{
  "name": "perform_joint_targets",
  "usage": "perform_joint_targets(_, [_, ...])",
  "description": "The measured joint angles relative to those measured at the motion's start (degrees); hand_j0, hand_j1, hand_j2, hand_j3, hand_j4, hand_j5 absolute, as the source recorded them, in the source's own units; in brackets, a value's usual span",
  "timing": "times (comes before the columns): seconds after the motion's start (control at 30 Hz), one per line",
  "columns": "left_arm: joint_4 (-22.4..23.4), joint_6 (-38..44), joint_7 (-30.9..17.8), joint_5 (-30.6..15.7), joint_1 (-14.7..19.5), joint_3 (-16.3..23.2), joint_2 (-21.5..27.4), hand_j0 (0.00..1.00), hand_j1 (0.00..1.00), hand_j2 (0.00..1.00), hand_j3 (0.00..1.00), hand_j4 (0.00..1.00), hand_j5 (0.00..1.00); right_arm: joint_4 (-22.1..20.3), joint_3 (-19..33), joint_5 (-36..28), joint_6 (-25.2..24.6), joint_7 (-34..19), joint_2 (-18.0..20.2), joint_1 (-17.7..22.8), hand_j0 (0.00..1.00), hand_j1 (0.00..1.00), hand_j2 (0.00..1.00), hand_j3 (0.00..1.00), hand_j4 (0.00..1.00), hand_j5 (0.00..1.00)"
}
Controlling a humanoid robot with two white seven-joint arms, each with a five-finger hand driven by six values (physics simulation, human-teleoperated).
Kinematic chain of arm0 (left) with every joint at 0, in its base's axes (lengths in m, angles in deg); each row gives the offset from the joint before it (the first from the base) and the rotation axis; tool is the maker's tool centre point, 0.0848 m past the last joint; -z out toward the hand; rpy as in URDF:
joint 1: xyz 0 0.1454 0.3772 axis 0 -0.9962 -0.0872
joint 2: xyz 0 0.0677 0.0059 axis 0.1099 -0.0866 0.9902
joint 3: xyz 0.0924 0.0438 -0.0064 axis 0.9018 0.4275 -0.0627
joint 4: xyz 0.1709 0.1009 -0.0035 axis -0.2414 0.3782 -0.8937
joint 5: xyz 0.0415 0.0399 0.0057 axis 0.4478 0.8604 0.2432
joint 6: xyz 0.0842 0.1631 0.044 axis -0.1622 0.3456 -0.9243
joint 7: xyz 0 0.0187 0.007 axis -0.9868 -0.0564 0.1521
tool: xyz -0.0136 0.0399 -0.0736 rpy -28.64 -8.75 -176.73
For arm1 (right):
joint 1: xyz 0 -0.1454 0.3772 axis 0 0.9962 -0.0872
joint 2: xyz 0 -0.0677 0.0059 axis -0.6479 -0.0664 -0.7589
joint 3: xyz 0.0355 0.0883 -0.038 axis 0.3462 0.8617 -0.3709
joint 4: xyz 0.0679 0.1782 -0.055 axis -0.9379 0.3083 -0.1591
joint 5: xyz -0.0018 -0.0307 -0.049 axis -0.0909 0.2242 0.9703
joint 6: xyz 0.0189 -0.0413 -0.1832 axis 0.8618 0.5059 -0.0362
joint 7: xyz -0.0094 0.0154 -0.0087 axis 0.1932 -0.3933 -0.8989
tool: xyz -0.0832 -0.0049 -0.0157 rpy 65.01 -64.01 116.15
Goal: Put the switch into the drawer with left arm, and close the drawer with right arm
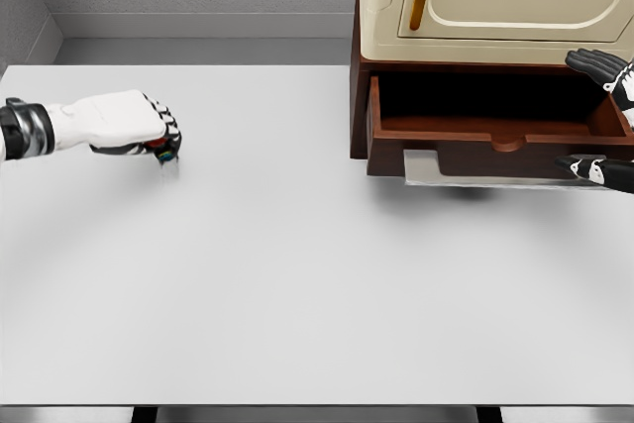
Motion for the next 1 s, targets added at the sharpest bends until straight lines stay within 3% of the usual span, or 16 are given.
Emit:
perform_joint_targets(0.4, [-0.4,0.0,0.0,-0.1,4.1,-0.1,-2.1,0.47,0.47,0.47,0.47,0.47,0.47,0.0,0.0,0.0,0.0,0.0,0.0,0.1,1.0,1.0,1.0,1.0,1.0,1.0])
perform_joint_targets(1.0, [-1.1,0.0,0.1,-0.2,5.9,-0.6,-6.3,0.47,0.47,0.47,0.47,0.47,0.47,0.0,0.0,-1.0,0.0,-0.1,0.1,0.4,1.0,1.0,1.0,1.0,1.0,1.0])
